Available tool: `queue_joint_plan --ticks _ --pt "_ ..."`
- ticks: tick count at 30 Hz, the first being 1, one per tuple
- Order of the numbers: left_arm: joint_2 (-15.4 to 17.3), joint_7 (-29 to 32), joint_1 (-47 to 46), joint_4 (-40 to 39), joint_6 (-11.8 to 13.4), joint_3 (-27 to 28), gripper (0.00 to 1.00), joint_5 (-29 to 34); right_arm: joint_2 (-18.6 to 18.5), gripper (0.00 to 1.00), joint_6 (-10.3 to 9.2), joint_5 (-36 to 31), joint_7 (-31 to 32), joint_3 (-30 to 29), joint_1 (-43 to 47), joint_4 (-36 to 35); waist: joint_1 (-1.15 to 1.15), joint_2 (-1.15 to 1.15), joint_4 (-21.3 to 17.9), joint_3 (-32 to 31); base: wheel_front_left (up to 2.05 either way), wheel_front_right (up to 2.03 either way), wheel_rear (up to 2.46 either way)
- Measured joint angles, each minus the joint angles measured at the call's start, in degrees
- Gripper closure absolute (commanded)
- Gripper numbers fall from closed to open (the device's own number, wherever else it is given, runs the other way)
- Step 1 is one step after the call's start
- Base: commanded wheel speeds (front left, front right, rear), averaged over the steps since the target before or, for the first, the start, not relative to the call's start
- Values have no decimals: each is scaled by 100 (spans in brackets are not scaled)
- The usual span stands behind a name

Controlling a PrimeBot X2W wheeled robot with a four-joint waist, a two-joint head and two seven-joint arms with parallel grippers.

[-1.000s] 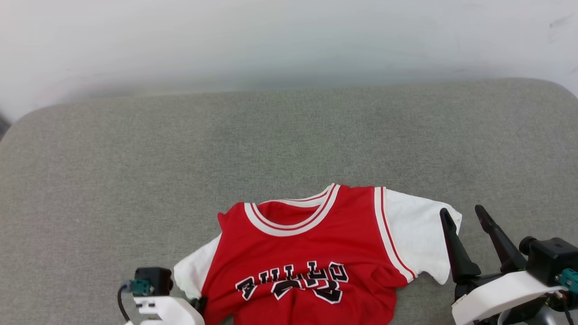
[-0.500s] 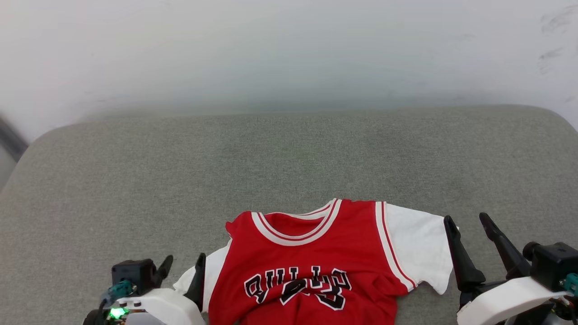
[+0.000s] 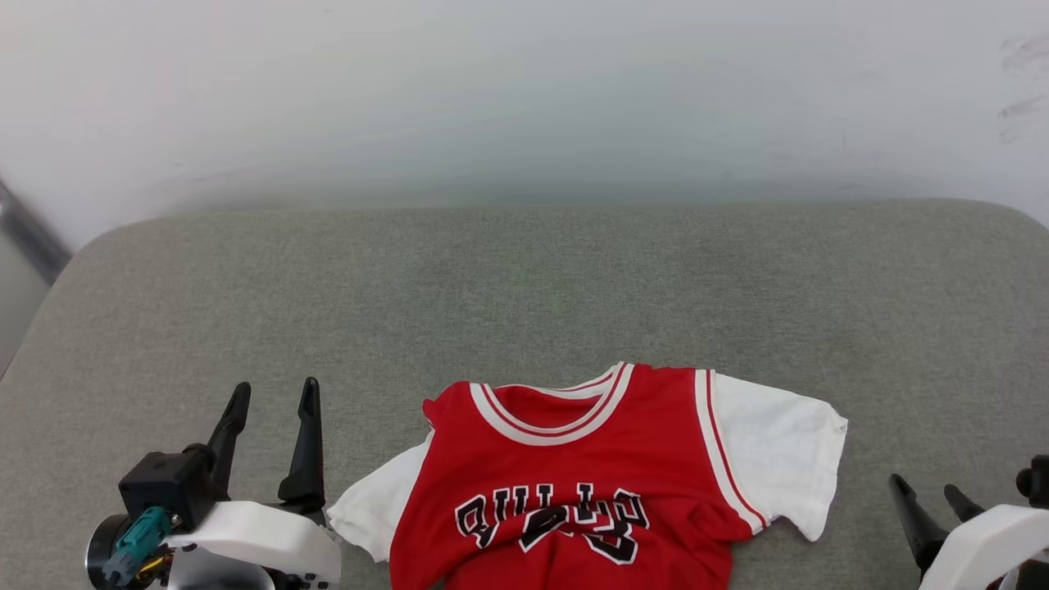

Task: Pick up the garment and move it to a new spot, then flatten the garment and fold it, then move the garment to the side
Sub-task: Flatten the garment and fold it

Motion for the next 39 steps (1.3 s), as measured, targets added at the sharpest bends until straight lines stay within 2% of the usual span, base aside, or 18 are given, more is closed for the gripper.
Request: queue_joint_plan --ticks 6,10,18,23,24,25,26,27,33,39 --pt "7 -32 -39 -246 -32 33 0 102 -552 0 0 300 1114 70 -782 946 0 0 161 188 0 0 0" --pt "-15 -45 -226 -348 -112 54 0 156 -765 0 0 352 1691 267 -1373 1373 0 0 298 435 0 0 0" --pt "-162 -79 -577 -235 -358 35 0 196 -1009 0 0 283 1909 608 -2395 2183 1 0 576 1029 0 0 0" --pt "-226 -80 -638 -74 -464 12 0 191 -1038 0 0 290 2247 781 -2657 2636 0 0 683 1268 0 0 0" --pt "-225 -79 -641 -33 -468 3 0 182 -1037 11 0 291 2285 791 -2686 2682 0 0 691 1289 0 0 0" --pt "-221 -68 -640 2 -490 -10 0 171 -1033 46 0 307 2342 778 -2726 2742 0 0 686 1295 0 0 0" --pt "-208 -22 -640 29 -493 -19 0 152 -1023 66 0 330 2399 775 -2772 2795 0 0 670 1292 0 0 0" --pt "-190 32 -639 57 -509 -42 0 143 -1012 100 0 344 2420 784 -2801 2830 0 0 653 1288 0 0 0" --pt "113 722 -645 253 -664 -118 0 -114 -1113 100 2 253 2181 1101 -2847 2746 1 0 434 1103 0 0 0" --pt "479 1826 -916 497 -1003 -277 0 -509 -1425 100 1 122 2193 899 -2694 2230 1 0 290 833 0 0 0"
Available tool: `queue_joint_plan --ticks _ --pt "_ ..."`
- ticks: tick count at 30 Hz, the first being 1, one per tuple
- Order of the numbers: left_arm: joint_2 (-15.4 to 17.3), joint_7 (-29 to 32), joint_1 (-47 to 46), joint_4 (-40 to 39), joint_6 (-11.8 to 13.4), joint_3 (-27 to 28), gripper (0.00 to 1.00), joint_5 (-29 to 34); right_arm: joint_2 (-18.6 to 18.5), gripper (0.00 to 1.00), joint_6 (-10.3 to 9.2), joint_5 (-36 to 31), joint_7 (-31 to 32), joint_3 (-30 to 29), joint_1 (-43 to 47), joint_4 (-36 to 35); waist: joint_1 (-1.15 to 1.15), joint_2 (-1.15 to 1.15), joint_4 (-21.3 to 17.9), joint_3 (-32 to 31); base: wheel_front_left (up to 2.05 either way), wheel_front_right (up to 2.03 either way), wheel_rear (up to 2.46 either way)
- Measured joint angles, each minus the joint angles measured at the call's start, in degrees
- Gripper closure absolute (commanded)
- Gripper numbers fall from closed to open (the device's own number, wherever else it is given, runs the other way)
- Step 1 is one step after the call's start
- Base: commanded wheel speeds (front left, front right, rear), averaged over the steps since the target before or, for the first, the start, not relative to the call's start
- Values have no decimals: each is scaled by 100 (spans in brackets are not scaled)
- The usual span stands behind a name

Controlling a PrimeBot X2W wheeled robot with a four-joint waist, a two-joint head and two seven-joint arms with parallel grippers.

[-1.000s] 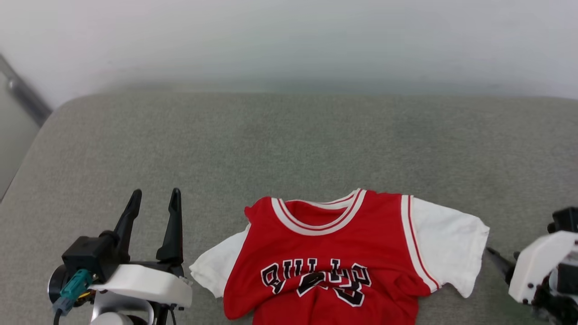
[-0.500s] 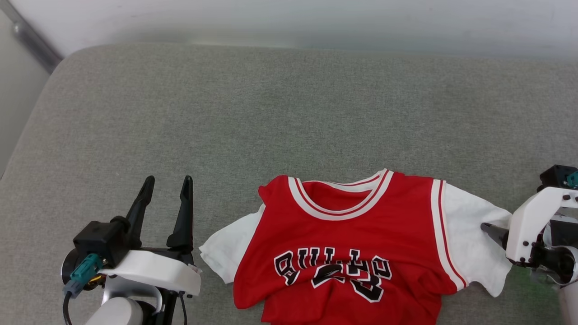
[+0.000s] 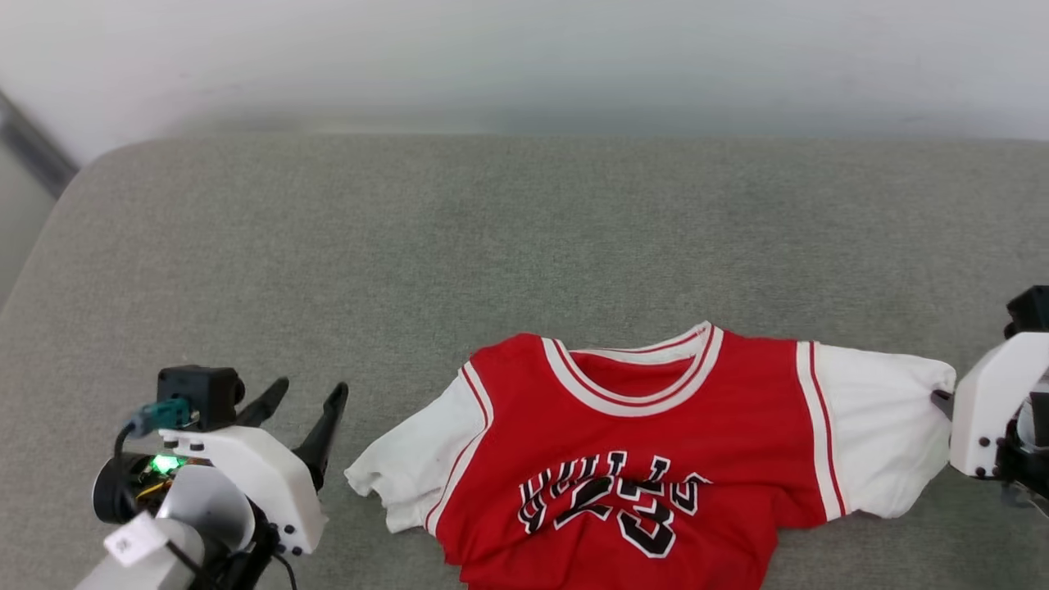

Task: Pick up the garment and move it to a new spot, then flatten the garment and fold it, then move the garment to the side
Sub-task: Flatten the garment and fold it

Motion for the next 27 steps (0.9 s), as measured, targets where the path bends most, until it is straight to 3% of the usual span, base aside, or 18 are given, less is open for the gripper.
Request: queue_joint_plan --ticks 10,22,23,25,26,27 --pt "256 1906 -438 847 -623 -432 0 -797 40 100 -1 -65 413 -277 579 -1011 0 0 -380 -76 0 0 0" --pt "46 3185 -1143 2084 -1288 -766 0 -1365 363 100 0 -86 455 -172 646 -1213 0 0 -667 342 0 0 0" --pt "41 3316 -1207 2137 -1324 -793 33 -1405 364 100 0 -86 448 -168 645 -1205 0 0 -679 360 0 0 0" --pt "36 3534 -1305 2198 -1380 -850 87 -1441 364 100 0 -86 434 -174 642 -1193 -1 0 -695 384 0 0 0" --pt "34 3601 -1340 2224 -1404 -868 100 -1467 368 100 0 -86 421 -170 636 -1184 0 0 -701 392 0 0 0" --pt "33 3646 -1367 2249 -1417 -879 100 -1470 375 100 0 -86 400 -166 633 -1174 0 0 -705 396 0 0 0"
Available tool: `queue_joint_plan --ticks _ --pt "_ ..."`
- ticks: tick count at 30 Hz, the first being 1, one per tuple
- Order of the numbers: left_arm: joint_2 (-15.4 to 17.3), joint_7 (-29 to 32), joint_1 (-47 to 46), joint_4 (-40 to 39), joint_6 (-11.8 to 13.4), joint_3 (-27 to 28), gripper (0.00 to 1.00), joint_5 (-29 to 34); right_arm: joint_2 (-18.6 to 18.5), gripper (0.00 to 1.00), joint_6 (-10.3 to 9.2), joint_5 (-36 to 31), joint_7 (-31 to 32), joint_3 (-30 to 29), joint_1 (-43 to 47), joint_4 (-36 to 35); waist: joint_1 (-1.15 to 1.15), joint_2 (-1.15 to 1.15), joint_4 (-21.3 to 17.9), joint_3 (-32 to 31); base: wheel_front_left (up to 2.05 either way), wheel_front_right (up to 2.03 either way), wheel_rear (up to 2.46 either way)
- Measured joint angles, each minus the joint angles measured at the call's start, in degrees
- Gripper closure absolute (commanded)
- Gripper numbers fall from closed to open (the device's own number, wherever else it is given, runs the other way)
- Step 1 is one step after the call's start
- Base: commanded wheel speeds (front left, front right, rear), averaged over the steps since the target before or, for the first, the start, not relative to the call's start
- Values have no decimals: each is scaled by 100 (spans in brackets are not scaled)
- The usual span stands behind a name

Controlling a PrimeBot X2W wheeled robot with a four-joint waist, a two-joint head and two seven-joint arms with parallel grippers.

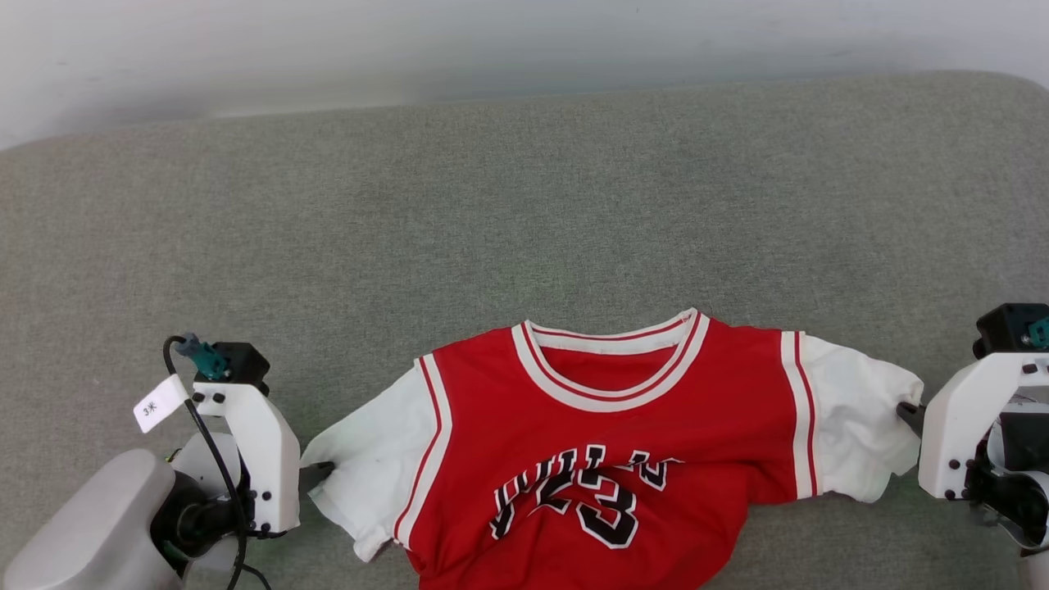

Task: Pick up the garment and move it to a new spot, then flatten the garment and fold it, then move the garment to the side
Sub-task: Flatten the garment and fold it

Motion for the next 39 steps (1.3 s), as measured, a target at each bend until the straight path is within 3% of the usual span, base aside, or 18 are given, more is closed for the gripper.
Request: queue_joint_plan --ticks 6,14,15,18,21,30,39 --pt "-88 -554 -155 115 -46 16 100 293 1 100 0 11 -92 177 -115 75 0 0 6 -91 0 0 0" --pt "-162 -1851 -1087 234 500 408 100 1077 -159 100 0 -105 -703 515 -807 277 0 0 62 -475 0 0 0" --pt "-224 -2216 -1491 319 635 515 100 1288 -159 100 0 -159 -1066 616 -1241 454 0 0 73 -583 0 0 0" --pt "-303 -2558 -1933 478 677 612 100 1450 -147 100 0 -159 -1521 648 -1749 728 0 0 94 -615 0 0 0" --pt "-369 -3188 -2714 801 603 843 100 1610 1 100 0 -238 -2257 661 -2863 1303 0 0 44 -505 0 0 0" --pt "-385 -4122 -4423 1664 397 1162 100 1907 237 100 0 -687 -3338 537 -5034 2237 1 0 -20 -13 0 0 0" --pt "-271 -4518 -5933 2035 110 1330 100 2031 320 100 0 -953 -3843 398 -6911 2781 1 0 -59 621 0 0 0"
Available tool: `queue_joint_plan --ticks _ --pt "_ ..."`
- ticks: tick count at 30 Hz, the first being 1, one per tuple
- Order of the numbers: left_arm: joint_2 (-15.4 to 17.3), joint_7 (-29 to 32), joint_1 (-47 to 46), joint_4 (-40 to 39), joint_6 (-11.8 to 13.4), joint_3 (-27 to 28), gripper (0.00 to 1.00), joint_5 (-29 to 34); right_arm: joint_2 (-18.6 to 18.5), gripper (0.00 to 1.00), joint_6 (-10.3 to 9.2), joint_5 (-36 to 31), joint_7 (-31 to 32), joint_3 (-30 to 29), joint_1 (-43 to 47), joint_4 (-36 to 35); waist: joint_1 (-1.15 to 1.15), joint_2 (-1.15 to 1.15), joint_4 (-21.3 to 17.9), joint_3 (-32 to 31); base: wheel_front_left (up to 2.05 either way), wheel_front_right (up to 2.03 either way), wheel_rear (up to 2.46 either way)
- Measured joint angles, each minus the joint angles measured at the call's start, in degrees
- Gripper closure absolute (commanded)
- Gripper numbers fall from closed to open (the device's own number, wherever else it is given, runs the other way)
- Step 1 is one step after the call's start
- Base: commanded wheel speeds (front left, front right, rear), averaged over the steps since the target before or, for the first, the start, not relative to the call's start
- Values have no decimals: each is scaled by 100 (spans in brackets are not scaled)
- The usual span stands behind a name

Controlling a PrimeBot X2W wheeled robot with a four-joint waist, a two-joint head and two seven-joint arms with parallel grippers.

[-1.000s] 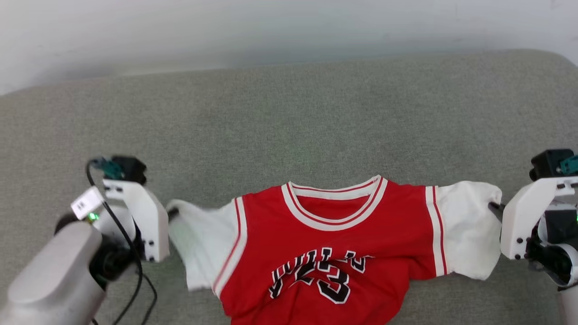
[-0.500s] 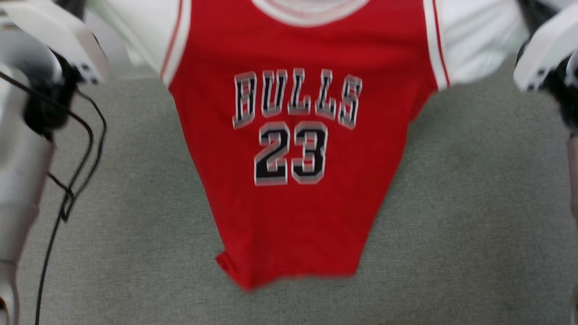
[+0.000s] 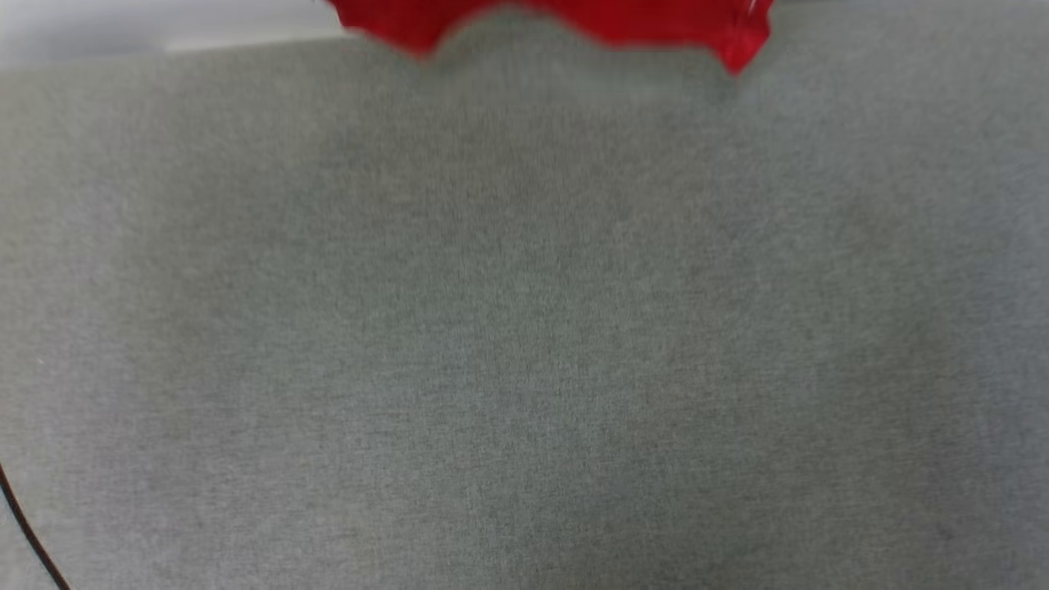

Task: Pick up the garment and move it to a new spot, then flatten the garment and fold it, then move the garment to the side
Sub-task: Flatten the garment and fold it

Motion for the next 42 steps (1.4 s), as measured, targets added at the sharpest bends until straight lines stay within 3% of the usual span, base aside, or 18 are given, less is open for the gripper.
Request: queue_joint_plan --ticks 10,20,25,35,42 --pt "64 -194 -691 468 -274 75 100 -22 122 100 0 -178 -303 131 -1005 595 0 0 -14 994 0 0 0" --pt "-130 -569 -305 1141 -611 69 100 -338 219 100 0 119 -691 690 -946 1400 1 -1 -48 1652 0 0 0" --pt "-350 -800 505 1392 -679 25 100 -617 292 100 0 530 -758 1247 -152 1657 0 0 -4 1415 0 0 0" --pt "-829 -1043 3146 1235 -702 -31 100 -916 430 100 0 1507 -959 2426 2347 1638 0 0 28 434 0 0 0" --pt "-850 -1047 5005 394 -554 494 100 -725 -24 100 0 2228 -1121 2774 3911 1154 -2 0 57 -410 0 0 0"
